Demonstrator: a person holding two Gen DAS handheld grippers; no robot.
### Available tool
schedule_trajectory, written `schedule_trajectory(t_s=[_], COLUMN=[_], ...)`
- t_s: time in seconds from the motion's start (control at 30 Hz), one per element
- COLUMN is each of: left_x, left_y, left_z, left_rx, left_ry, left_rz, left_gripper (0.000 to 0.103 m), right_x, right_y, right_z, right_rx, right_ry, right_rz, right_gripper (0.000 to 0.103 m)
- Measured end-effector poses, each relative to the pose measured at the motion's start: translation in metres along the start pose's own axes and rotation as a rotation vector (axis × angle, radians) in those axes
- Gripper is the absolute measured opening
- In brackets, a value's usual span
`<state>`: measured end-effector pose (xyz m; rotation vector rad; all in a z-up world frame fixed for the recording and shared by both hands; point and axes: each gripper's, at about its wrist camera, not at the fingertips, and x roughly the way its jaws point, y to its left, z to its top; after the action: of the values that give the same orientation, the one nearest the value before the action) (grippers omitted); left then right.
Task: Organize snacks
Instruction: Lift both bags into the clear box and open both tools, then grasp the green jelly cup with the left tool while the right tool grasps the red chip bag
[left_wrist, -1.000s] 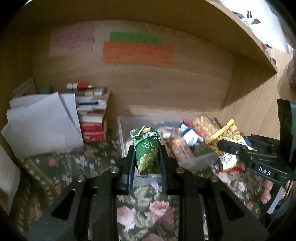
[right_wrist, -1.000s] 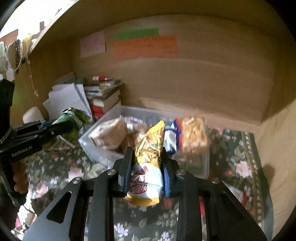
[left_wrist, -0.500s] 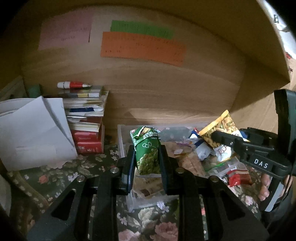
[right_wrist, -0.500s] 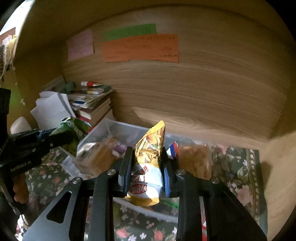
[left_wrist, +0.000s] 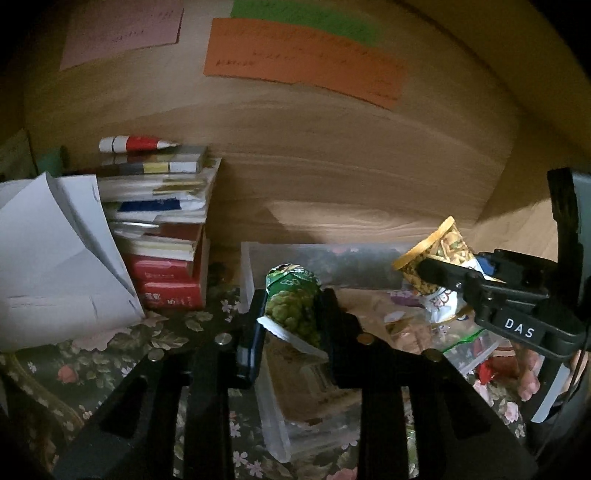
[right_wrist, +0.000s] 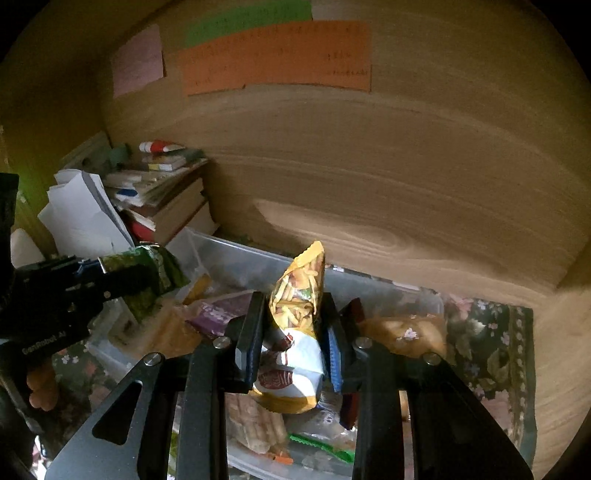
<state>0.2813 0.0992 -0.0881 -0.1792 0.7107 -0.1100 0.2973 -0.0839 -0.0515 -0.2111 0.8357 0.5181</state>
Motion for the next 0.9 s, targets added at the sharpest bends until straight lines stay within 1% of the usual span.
schedule_trajectory(t_s=[0.03,0.07,0.1,0.13,0.17,0.2,0.33,0.53,0.63,0.73,0.87,0.9], left_x=[0.000,0.000,-0.001,-0.004,-0.006,-0.010,-0.025,-0.046,-0.053,-0.057,-0.055,-0.054], left_y=[0.001,0.002,0.002,0.002,0.001,-0.001,-0.006,-0.021,-0.027,-0.034,-0.046,-0.049], left_z=[0.000,0.000,0.000,-0.001,0.000,0.000,-0.001,-0.013,-0.026,-0.042,-0.064,-0.070], left_rx=[-0.006,-0.013,-0.017,-0.021,-0.022,-0.019,0.002,0.040,0.050,0.071,0.099,0.099], left_ry=[0.002,0.001,-0.002,-0.009,-0.015,-0.028,-0.059,-0.085,-0.070,-0.042,0.000,0.014], left_rz=[-0.002,-0.001,-0.002,-0.003,-0.003,-0.004,0.001,0.021,0.014,0.015,0.012,0.006], left_gripper=[0.036,0.041,0.047,0.050,0.054,0.055,0.056,0.061,0.064,0.064,0.064,0.064], right_x=[0.001,0.001,0.000,-0.002,-0.005,-0.008,-0.022,-0.050,-0.065,-0.075,-0.089,-0.091], right_y=[0.000,-0.001,-0.001,-0.002,-0.002,-0.002,-0.003,0.010,0.012,0.008,-0.012,-0.018], right_z=[0.000,0.000,0.000,0.000,-0.001,-0.001,-0.003,-0.016,-0.030,-0.044,-0.067,-0.072], right_rx=[-0.002,-0.002,0.002,0.005,0.006,0.005,0.007,-0.012,-0.005,0.012,0.057,0.052], right_ry=[0.003,0.007,0.010,0.005,-0.005,-0.013,-0.038,-0.059,-0.067,-0.068,-0.052,-0.055], right_rz=[-0.003,-0.001,0.001,-0.003,-0.005,-0.009,-0.008,-0.014,-0.011,-0.022,-0.070,-0.089], right_gripper=[0.028,0.031,0.036,0.040,0.047,0.051,0.053,0.054,0.054,0.058,0.061,0.061])
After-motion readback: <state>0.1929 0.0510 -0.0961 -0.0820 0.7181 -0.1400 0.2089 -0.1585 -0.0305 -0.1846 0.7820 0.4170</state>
